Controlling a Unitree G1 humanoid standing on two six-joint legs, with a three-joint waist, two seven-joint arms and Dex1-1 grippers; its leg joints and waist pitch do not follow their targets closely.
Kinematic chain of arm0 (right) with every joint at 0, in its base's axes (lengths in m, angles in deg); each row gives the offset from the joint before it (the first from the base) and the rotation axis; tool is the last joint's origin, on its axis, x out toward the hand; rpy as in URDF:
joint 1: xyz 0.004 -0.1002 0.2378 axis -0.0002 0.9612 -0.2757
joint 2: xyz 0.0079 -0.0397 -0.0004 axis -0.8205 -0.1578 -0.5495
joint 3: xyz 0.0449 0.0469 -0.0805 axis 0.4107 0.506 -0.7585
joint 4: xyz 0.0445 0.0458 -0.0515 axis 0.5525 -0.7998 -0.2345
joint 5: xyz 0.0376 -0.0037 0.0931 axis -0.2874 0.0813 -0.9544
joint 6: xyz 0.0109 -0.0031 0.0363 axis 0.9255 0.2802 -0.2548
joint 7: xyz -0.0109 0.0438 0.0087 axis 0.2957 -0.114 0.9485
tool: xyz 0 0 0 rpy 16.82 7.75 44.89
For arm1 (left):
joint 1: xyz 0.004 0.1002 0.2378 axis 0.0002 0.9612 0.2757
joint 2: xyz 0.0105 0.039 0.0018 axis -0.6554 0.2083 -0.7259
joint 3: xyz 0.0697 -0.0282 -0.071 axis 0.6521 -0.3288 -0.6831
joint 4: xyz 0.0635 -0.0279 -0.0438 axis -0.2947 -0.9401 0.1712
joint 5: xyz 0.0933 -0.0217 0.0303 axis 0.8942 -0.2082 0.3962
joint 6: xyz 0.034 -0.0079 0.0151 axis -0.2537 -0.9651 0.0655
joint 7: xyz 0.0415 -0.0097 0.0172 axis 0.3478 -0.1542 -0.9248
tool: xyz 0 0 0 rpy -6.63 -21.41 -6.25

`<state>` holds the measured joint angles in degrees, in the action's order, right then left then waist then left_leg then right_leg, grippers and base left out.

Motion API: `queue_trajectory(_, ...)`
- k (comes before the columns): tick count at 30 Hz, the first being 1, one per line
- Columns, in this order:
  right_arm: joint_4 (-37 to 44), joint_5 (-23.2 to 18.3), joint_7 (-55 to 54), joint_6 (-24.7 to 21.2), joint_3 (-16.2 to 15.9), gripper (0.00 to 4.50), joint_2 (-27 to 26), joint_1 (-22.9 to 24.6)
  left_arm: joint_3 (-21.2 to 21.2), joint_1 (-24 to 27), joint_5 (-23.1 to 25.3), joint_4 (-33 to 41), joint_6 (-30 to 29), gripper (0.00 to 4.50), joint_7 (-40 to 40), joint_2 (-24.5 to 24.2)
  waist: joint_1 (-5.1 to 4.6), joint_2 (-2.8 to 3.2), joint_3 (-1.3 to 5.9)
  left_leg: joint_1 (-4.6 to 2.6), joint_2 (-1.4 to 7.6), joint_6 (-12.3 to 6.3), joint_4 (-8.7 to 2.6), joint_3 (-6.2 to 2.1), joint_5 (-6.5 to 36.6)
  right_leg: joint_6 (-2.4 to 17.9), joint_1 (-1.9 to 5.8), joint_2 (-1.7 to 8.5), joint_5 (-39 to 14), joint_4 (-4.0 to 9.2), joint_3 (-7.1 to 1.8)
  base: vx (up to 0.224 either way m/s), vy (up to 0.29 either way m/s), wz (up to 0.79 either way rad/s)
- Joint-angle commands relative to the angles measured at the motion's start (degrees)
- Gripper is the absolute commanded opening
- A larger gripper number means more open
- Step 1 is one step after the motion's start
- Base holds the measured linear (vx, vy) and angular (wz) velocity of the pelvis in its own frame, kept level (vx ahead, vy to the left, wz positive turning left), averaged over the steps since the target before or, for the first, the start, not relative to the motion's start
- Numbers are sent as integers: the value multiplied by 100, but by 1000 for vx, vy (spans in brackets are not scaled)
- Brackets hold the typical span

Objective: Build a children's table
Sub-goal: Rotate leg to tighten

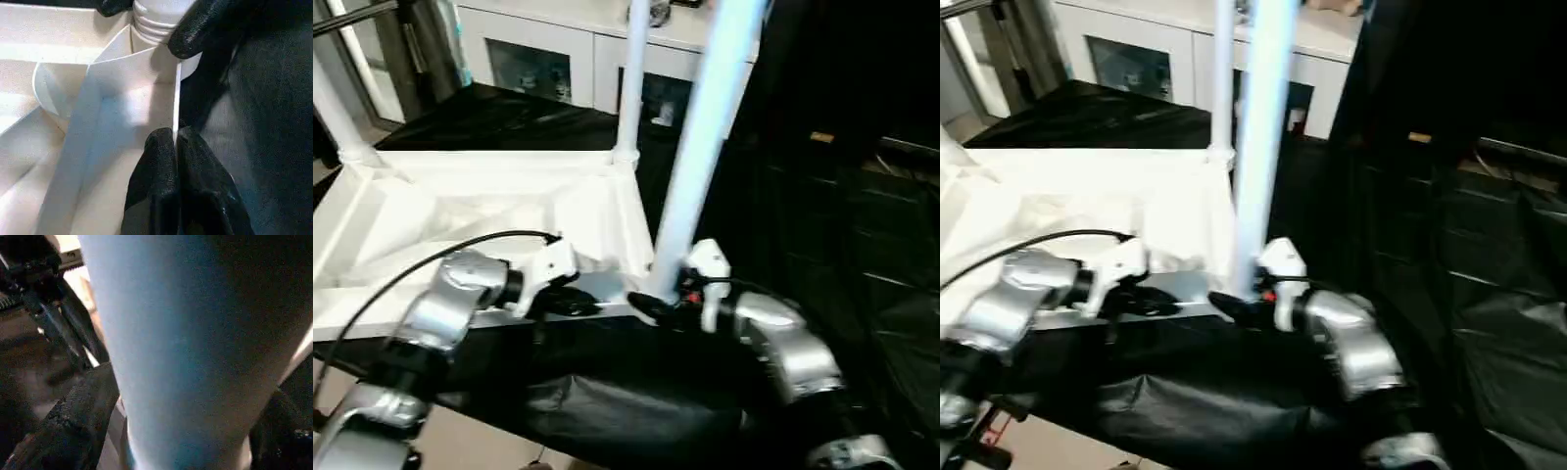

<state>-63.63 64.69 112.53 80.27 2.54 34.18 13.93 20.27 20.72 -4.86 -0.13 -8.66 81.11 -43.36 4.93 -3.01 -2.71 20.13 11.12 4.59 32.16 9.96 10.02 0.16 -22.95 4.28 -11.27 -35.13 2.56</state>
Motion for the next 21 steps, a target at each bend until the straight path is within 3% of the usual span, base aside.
queue_trajectory(1,-17,0,183,152,-625,356,-300,-149,23,53,-78,197,-68,0,-97,106,54,60,295,-22,209,-18,-405,-52,1342,1224,245,385,-887,381,-234,0,0,0)
queue_trajectory(9,-157,-8,443,125,-477,356,-118,-155,182,127,-158,396,-175,0,-118,189,78,55,312,-23,191,-94,-372,-35,1118,1352,280,376,-417,336,-231,0,0,0)
queue_trajectory(13,-139,-93,482,51,-426,323,-110,-165,183,107,-157,396,-185,0,-99,218,94,55,316,-32,192,-102,-365,-33,1101,1355,280,372,-404,333,-229,0,0,0)
queue_trajectory(14,-142,-124,494,27,-405,312,-111,-168,190,99,-152,385,-182,0,-97,229,103,118,319,-39,192,-93,-363,-39,1095,1364,275,375,-369,325,-232,0,0,0)
queue_trajectory(15,-146,-144,503,13,-393,312,-111,-170,196,93,-149,377,-180,0,-99,236,94,81,323,-32,187,-94,-358,-32,1085,1370,285,363,-302,327,-229,0,0,0)
queue_trajectory(21,-250,-113,371,44,-364,271,-173,-164,208,105,-146,374,-212,0,-102,234,103,76,332,-33,187,-104,-351,-34,1030,1415,295,363,-188,309,-221,0,0,0)
